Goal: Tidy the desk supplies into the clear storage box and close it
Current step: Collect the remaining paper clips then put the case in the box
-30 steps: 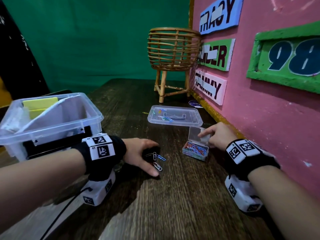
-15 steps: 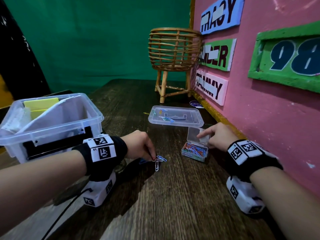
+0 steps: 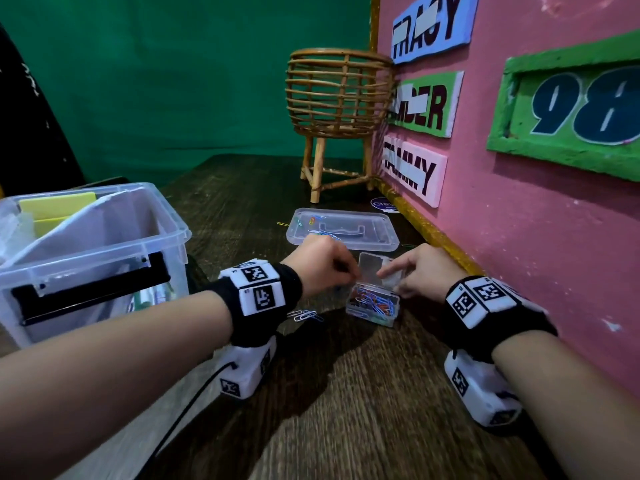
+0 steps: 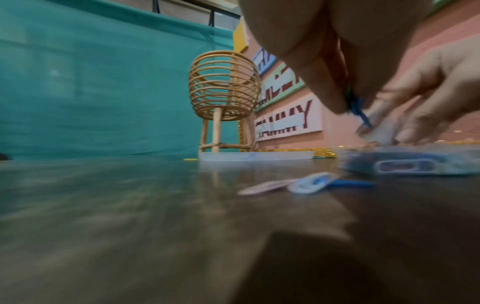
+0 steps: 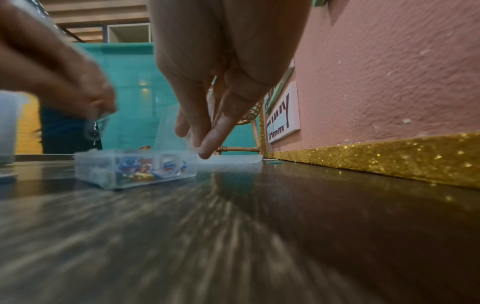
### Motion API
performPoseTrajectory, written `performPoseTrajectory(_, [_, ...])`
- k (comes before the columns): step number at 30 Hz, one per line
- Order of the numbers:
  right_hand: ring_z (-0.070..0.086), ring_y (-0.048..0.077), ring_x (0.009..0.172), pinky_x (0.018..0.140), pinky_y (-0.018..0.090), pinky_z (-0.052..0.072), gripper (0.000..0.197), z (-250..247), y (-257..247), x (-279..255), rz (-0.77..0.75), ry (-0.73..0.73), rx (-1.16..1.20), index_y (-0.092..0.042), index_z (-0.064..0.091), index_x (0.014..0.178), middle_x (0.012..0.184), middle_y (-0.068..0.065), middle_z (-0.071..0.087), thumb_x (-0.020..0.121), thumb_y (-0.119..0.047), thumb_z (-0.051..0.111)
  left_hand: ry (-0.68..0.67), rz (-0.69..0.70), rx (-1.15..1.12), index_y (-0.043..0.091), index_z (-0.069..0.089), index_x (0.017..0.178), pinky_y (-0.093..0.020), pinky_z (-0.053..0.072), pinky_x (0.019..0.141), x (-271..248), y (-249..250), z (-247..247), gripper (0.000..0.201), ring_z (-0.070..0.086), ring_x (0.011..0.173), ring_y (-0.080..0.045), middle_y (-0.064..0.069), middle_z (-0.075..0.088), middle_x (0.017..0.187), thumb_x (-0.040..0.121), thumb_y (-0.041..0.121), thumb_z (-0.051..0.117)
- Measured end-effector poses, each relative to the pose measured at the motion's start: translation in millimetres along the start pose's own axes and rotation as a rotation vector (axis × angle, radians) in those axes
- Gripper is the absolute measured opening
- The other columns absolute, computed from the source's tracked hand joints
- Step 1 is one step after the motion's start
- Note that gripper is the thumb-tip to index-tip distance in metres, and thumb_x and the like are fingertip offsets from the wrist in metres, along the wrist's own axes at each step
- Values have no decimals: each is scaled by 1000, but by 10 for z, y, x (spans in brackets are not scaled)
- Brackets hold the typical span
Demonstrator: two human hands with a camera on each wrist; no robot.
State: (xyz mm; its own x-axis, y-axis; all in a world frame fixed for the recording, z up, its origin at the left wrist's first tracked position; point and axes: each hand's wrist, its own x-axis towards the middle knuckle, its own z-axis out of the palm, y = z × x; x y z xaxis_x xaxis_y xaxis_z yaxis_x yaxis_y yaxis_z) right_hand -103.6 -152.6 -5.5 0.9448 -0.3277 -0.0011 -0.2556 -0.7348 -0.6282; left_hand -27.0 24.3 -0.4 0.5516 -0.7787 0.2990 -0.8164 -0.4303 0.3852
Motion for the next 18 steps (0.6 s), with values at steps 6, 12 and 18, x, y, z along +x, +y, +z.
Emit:
performPoseTrajectory(6, [62,15,81,71,23,54,45,-19,3,-3,-12,-1,-44,-25,75,95,103,0,63,72,12,66,-133,73,34,15,74,101,-24,48,89,132,145,115,20,62,92,-13,-2,71,104,82,15,68])
performPoseTrajectory(12, [62,15,85,69,23,54,46,-14,22,0,-19,21,-75,-29,75,94,110,3,67,70,10,67,-135,77,56,19,72,105,-17,44,83,94,62,126,24,62,91,-11,0,70,104,87,10,59])
performPoseTrajectory(18, [59,17,93,62,17,51,44,-18,15,22,-1,4,-89,-26,74,99,117,2,62,73,9,67,-339,326,123,22,60,124,-28,41,103,-58,14,117,38,54,117,-17,-2,59,129,89,10,56])
